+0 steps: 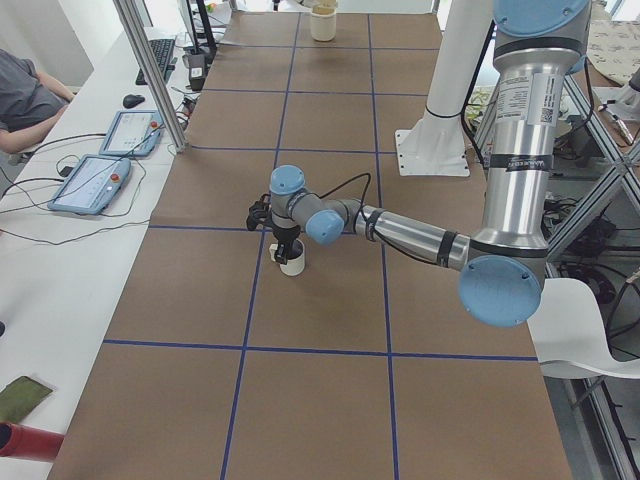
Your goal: Left arm hands cup to right arm to dump lemon
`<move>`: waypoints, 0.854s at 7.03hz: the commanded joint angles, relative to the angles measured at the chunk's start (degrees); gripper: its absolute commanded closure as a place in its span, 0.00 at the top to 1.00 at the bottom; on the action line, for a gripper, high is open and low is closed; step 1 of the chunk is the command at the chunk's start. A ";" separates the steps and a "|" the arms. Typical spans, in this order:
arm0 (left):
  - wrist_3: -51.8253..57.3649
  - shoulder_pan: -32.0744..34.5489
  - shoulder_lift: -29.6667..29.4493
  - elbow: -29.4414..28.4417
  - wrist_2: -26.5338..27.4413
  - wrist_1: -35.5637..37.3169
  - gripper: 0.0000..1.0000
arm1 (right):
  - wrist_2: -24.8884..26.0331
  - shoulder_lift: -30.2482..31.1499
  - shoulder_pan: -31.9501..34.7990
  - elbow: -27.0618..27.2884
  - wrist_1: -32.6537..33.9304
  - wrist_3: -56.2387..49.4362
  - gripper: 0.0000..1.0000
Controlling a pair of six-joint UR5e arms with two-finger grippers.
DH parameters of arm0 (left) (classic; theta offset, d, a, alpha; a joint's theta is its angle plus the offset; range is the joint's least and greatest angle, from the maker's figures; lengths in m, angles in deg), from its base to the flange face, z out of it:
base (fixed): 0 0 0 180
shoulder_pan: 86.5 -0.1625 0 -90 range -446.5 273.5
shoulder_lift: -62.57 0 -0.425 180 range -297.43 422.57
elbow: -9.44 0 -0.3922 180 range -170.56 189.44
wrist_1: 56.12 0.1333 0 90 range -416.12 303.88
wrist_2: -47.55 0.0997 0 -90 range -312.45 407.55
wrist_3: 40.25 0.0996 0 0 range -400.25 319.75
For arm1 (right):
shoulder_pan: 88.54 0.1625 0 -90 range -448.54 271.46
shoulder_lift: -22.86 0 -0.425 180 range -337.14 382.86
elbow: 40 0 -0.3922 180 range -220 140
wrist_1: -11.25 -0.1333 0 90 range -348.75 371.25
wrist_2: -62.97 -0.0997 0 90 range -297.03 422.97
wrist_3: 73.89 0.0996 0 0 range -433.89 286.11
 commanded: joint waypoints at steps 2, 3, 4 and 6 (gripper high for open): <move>10.53 9.72 -0.09 0.11 -3.62 5.62 1.00 | 0.97 0.03 0.23 -3.80 0.74 -7.64 1.00; 19.31 14.20 -0.09 0.20 -3.62 10.79 1.00 | 0.79 0.03 0.49 -4.86 1.61 -7.85 1.00; 28.45 18.51 0.00 -0.15 -3.62 14.76 1.00 | 0.79 -0.15 0.76 -4.79 4.84 -11.68 1.00; 38.61 24.78 0.43 -0.24 -3.02 23.91 1.00 | 0.53 -1.02 2.50 -3.91 13.62 -20.39 1.00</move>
